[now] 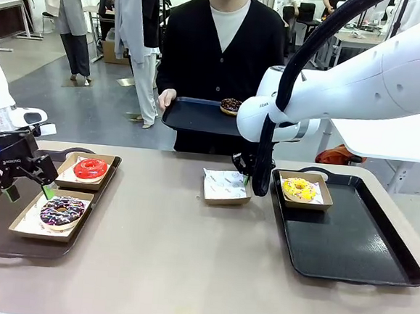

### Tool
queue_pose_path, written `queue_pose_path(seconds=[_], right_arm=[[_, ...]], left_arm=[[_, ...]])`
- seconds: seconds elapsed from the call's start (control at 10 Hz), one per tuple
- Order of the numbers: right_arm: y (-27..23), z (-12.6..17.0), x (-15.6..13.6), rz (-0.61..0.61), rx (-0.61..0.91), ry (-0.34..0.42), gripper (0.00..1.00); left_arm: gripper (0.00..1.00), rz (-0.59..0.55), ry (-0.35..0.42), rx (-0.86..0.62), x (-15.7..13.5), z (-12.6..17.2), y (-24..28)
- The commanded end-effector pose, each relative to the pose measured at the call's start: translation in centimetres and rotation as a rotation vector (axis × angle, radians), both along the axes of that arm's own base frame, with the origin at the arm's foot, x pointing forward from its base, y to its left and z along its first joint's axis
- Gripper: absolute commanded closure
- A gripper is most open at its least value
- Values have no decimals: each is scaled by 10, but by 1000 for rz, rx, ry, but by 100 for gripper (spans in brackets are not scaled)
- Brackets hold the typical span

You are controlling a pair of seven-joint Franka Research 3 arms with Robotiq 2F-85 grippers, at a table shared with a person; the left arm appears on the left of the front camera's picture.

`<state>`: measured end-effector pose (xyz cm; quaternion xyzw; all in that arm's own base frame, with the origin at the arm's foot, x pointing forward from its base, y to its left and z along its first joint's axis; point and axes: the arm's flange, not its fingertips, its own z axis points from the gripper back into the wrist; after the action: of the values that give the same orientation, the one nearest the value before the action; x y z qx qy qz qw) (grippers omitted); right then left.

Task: Individually package the donuts and arrange them on the tray.
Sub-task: Place the picked Paper togo box on the Handle tray while simultaneously picking up another Paper togo box from the table with the other hand.

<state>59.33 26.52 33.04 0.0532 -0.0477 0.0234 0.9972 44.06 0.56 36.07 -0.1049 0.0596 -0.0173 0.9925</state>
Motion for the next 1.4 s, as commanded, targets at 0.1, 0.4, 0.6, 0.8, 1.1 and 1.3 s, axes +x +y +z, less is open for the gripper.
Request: queue_pose_path(seconds=[0.1, 0.4, 0.6, 0.8, 1.1, 1.3], right_arm=[[5, 32, -22, 12, -26, 22, 100], [9, 98, -35, 52, -12, -20, 100], [13, 132, -33, 61, -22, -20, 100], [16, 156, -20, 54, -14, 4, 100], [12, 174, -1, 4, 13, 23, 100], [4, 178, 11, -21, 38, 25, 100]], left_arm=[[0, -20, 0, -130, -11, 21, 8], [0, -28, -43, -516, -38, 75, 39], [0, 7, -116, -736, -63, 105, 72], [0, 69, -153, -917, -75, 109, 107], [0, 139, -162, -1029, -86, 95, 146], [0, 144, -142, -1003, -86, 73, 166]])
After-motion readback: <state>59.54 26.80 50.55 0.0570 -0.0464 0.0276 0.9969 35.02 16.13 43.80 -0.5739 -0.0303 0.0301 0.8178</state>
